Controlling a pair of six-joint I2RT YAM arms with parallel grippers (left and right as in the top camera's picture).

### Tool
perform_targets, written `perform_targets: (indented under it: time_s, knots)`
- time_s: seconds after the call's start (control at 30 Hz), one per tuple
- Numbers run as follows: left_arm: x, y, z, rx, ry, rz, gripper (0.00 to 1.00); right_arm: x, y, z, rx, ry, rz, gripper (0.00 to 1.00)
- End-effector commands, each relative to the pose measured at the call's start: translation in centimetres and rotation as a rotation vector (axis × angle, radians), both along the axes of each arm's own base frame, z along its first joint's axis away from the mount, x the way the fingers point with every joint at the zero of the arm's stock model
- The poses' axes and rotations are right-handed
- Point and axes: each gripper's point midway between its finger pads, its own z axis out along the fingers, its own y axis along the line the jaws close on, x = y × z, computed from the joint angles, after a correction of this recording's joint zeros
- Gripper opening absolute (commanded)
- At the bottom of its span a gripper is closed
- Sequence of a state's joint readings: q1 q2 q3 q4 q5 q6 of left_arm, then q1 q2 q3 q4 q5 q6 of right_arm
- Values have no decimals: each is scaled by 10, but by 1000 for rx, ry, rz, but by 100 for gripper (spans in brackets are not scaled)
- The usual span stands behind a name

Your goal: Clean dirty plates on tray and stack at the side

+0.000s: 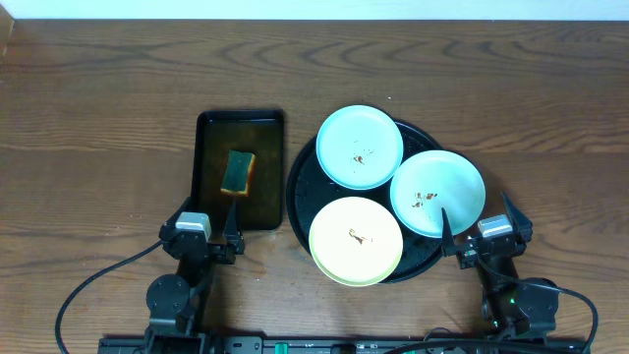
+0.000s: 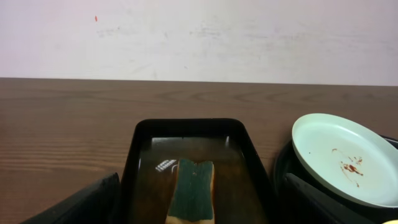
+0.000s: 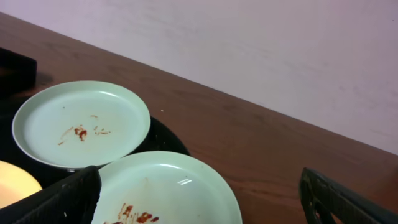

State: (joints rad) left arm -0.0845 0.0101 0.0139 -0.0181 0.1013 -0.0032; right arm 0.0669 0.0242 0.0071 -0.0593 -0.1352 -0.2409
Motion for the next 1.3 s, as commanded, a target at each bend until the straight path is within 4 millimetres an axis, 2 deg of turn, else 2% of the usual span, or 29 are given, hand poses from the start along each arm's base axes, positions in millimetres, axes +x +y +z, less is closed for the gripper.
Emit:
perform_targets:
  time_s: [0.0, 0.2, 0.47, 0.63, 0.8, 0.93, 1.03, 1.17, 1.27]
  knots:
    - [-1, -2, -14, -37, 52, -9, 81, 0, 2, -2, 27, 14, 7, 99]
    - [-3, -2, -13, -82, 95, -1, 81, 1, -12, -4, 142, 45, -87, 99]
    - [-2, -2, 15, -72, 211, 4, 81, -6, -14, 0, 233, 173, -117, 99]
    - [9, -3, 28, -57, 392, 11, 81, -5, -14, 15, 301, 307, -150, 99]
    - [19, -5, 31, -39, 620, 14, 81, 8, -15, 21, 278, 514, -193, 99]
    - [19, -5, 27, -24, 787, 23, 81, 19, -20, 15, 260, 727, -246, 99]
    - [19, -5, 22, -18, 847, 26, 81, 28, -17, 12, 270, 855, -241, 99]
    - [18, -6, 12, -18, 896, 23, 81, 40, -23, -3, 231, 965, -274, 99]
    - [18, -11, 11, -32, 903, -1, 81, 44, -25, -23, 218, 1031, -292, 99]
